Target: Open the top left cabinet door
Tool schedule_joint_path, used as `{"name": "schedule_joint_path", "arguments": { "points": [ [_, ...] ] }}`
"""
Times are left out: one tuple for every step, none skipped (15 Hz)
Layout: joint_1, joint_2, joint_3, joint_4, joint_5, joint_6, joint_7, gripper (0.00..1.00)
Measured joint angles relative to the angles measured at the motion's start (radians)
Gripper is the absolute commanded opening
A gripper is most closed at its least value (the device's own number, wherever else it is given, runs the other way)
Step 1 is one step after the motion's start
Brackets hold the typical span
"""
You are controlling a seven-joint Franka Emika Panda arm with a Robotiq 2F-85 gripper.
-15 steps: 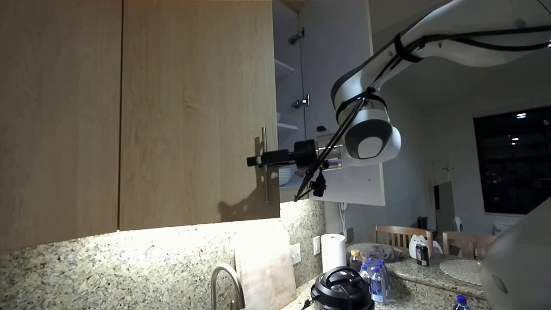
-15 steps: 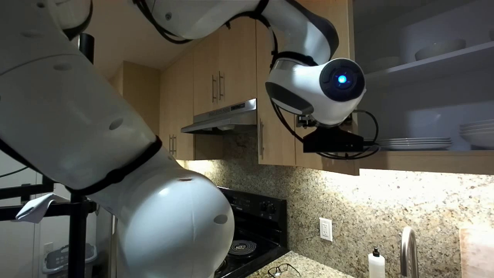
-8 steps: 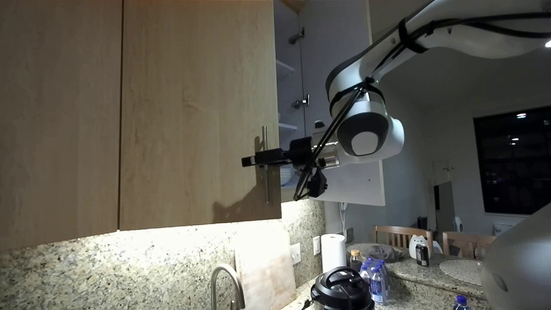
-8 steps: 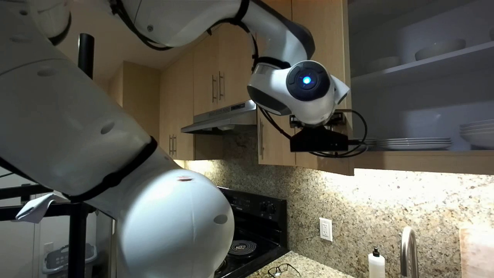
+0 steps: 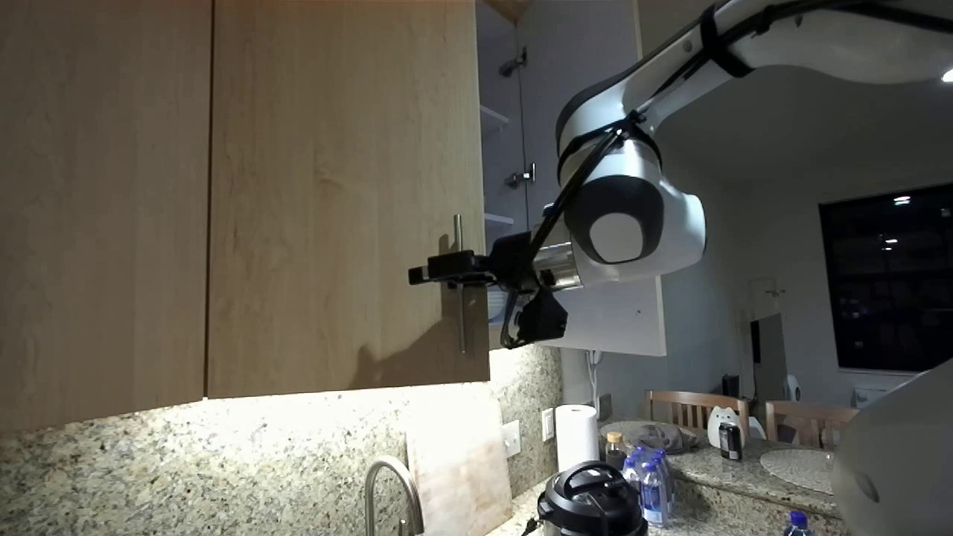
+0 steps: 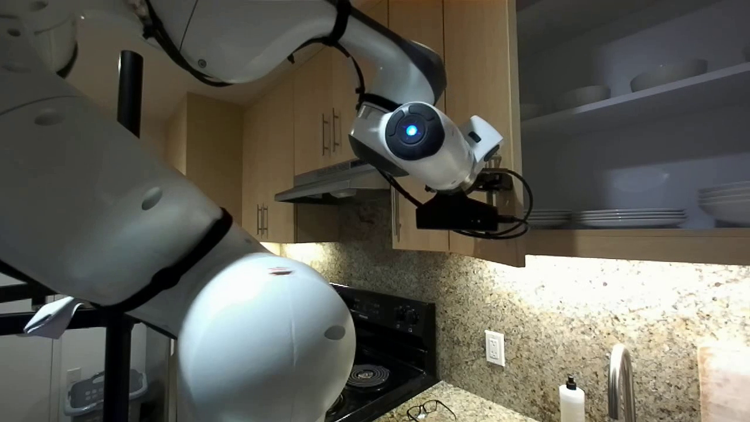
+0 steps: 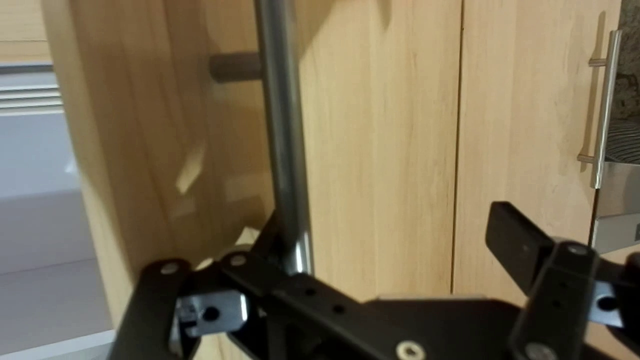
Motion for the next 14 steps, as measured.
{"name": "schedule_joint_path", "arguments": {
  "points": [
    [-0.001,-0.01,0.019,-0.001,0.036,0.019,-0.002,1.0],
    [-0.003,-0.022,0.039,-0.002,0.074,0.039,-0.006,1.0],
    [-0.006,-0.036,0.061,-0.004,0.113,0.055,-0.013,1.0],
    [-0.013,-0.051,0.086,-0.006,0.152,0.069,-0.02,1.0],
    [-0.022,-0.067,0.112,-0.009,0.19,0.081,-0.025,1.0],
    [-0.034,-0.084,0.14,-0.012,0.227,0.091,-0.029,1.0],
    [-0.047,-0.102,0.168,-0.015,0.261,0.097,-0.03,1.0],
    [-0.06,-0.119,0.195,-0.018,0.292,0.104,-0.03,1.0],
    [-0.076,-0.138,0.226,-0.022,0.314,0.109,-0.029,1.0],
    [-0.093,-0.157,0.256,-0.025,0.335,0.113,-0.026,1.0],
    [-0.108,-0.177,0.286,-0.028,0.353,0.119,-0.021,1.0],
    [-0.118,-0.198,0.308,-0.032,0.355,0.124,-0.001,1.0],
    [-0.122,-0.217,0.327,-0.036,0.354,0.129,0.023,1.0],
    [-0.122,-0.233,0.34,-0.041,0.354,0.132,0.044,1.0]
  ]
}}
